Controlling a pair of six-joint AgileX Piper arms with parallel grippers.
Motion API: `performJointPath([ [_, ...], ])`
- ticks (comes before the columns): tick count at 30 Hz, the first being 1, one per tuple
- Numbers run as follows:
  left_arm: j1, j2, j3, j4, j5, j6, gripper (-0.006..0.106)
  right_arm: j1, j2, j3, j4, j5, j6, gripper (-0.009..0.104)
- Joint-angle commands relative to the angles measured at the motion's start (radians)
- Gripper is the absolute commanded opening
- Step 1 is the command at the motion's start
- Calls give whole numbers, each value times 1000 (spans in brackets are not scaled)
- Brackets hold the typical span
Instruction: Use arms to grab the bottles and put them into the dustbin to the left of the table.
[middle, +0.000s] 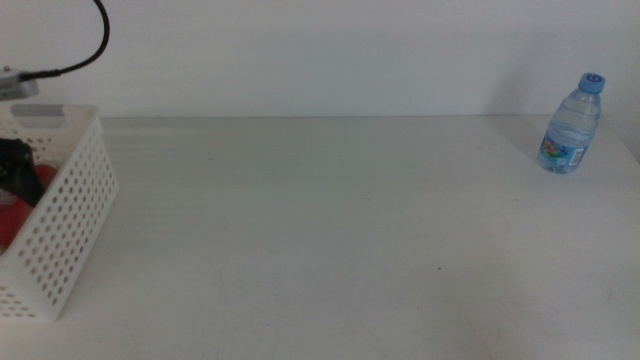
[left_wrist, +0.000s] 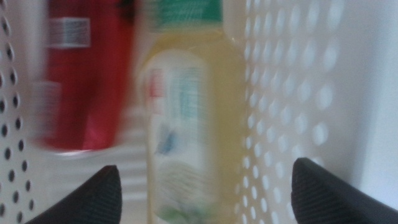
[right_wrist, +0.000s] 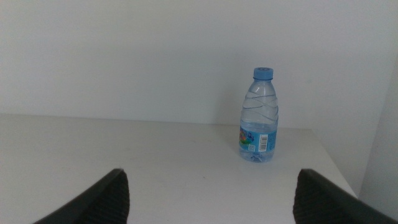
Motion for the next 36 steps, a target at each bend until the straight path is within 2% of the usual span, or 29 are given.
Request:
performJointPath([
  [1, -2, -68, -45, -47, -4, 17, 90, -3, -28, -7, -9, -76, -10, 77],
  [5, -2, -113, -77, -76, 9, 19, 90, -3, -28, -7, -9, -76, -10, 77],
  [11, -2, -218, -83, -193, 1, 21, 90, -3, -28, -7, -9, -76, -10, 77],
  [19, -2, -438, 53, -406, -66, 186, 90, -3, -28, -7, -9, -76, -10, 77],
  [25, -18, -706, 313, -642, -279, 389, 90, -3, -28, -7, -9, -76, -10, 77],
  [28, -107, -826, 440, -693, -446, 428, 90, -3, -28, -7, -9, -76, -10, 77],
  [36, -590, -1042, 725, -609, -998, 430, 90, -3, -28, -7, -9, -76, -10, 77],
])
